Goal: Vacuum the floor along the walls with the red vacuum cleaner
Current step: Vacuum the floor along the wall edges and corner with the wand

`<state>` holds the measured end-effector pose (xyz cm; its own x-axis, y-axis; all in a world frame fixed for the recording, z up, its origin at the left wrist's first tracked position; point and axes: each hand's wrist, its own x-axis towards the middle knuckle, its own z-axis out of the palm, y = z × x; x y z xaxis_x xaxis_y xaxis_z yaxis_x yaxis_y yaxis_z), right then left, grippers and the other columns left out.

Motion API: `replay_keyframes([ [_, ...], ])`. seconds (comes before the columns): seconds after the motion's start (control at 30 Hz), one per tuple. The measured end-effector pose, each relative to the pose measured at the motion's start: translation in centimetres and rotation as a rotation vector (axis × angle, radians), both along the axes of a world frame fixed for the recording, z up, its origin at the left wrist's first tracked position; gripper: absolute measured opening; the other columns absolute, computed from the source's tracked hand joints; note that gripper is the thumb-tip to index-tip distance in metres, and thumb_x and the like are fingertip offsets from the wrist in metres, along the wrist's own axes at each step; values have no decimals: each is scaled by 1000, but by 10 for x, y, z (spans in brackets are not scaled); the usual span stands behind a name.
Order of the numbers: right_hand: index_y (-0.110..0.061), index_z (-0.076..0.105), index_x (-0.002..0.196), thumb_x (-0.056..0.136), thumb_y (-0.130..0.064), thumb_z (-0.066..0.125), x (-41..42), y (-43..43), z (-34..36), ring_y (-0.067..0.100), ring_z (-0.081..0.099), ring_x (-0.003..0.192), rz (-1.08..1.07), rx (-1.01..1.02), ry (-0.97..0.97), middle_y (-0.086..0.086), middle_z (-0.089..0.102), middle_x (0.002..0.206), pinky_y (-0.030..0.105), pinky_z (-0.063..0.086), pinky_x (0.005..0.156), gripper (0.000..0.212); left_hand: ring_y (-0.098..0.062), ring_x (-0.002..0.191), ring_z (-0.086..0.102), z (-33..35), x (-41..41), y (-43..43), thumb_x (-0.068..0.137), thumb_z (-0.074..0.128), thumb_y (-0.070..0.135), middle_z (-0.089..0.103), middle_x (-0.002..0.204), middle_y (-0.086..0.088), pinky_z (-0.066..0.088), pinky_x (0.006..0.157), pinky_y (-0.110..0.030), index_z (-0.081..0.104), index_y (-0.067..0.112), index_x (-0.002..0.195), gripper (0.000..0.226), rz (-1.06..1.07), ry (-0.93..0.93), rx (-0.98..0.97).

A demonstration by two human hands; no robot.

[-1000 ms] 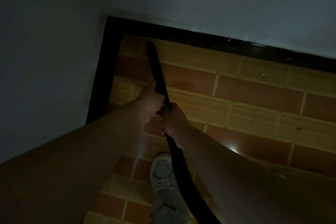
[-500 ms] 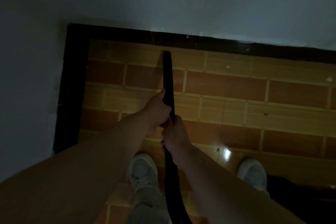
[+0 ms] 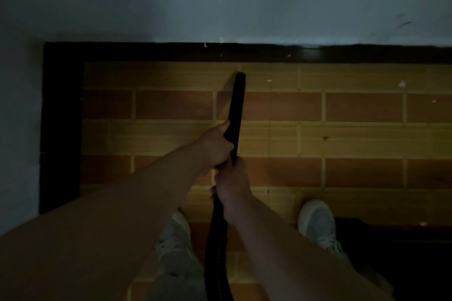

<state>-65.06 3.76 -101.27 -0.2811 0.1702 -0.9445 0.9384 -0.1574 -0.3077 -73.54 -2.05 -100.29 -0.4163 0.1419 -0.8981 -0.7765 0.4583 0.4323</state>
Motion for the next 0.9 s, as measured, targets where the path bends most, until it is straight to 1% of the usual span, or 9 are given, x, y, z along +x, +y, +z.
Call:
replay_keyframes([
  [0.1,-25,51,112,104,-48,39,4,14,2,24,59,69,-52,11,-2,10,65,99,33,47,54,27,-22,105,60,0,2,18,101,46,-3,47,149,-3,44,52,-20,21,34,161,75,-54,-5,9],
  [0.2,-24,52,113,104,-47,40,8,28,5,23,58,67,-94,13,-16,8,63,92,33,46,54,27,-25,117,58,-1,5,33,101,46,-2,43,154,-5,44,56,-24,21,35,160,75,-99,-8,14],
  [0.33,-24,53,117,103,-49,41,12,41,3,25,60,71,-107,43,-16,9,64,93,36,49,59,31,-27,115,60,-1,7,52,100,48,-1,46,150,-4,47,58,-28,22,39,159,75,-129,-10,5],
  [0.47,-23,52,116,104,-47,41,10,56,8,24,58,66,-137,21,-24,9,64,94,34,48,54,28,-31,115,61,-2,8,66,101,49,1,49,145,-5,47,60,-27,24,36,160,72,-174,26,-3],
  [0.6,-24,50,116,105,-44,40,6,69,12,23,57,64,-93,4,-32,10,65,96,34,49,54,25,-31,119,59,1,8,76,102,47,-1,51,136,-6,53,77,-33,29,27,159,66,-159,72,-19],
  [0.7,-22,49,115,107,-39,40,-2,78,10,23,56,65,-35,-22,-5,11,63,94,34,48,54,22,-29,118,58,6,9,80,103,45,-1,52,129,-2,54,93,-40,35,24,156,60,-107,116,-33],
  [0.8,-21,48,118,106,-38,40,-12,86,11,22,53,59,-10,-77,2,10,61,88,35,47,54,22,-22,109,58,8,6,84,104,47,3,51,128,1,55,91,-42,35,25,156,57,-19,129,-37],
  [0.87,-20,49,120,106,-42,39,-15,91,12,21,52,57,-9,-90,1,8,59,82,34,47,53,28,-23,110,60,10,2,86,105,48,4,53,133,-3,55,90,-41,34,25,157,58,-13,129,-38],
  [0.9,-20,49,121,105,-43,39,-15,92,13,21,52,58,-24,-85,0,7,59,83,34,47,53,30,-24,112,60,12,1,88,104,48,4,53,135,-4,55,90,-39,34,25,156,58,-24,128,-36],
])
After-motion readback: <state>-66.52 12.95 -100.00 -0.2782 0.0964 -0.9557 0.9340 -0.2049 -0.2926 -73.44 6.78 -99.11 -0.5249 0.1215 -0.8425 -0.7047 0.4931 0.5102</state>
